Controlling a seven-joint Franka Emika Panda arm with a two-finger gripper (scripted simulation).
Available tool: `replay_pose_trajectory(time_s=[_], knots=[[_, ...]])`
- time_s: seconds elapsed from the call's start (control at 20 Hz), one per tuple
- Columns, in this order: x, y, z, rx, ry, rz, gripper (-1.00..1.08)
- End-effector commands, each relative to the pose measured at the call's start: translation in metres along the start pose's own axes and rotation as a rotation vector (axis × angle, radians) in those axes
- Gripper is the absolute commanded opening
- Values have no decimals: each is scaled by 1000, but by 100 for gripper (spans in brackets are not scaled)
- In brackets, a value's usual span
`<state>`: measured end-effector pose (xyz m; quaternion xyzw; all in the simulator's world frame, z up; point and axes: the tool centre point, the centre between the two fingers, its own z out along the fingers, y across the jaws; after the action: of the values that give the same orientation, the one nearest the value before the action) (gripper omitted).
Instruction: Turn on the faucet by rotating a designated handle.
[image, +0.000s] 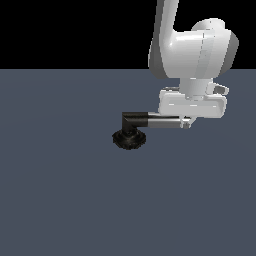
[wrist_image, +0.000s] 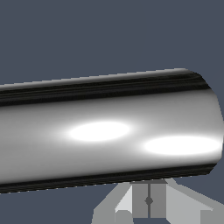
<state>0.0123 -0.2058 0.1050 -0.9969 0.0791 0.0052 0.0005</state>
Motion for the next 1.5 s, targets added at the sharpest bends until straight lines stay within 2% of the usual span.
replay_pose_trajectory(time_s=[0.0, 1.45], knots=[[16, -9, 1, 1, 14, -12, -100], [93, -11, 3, 0, 11, -6, -100]])
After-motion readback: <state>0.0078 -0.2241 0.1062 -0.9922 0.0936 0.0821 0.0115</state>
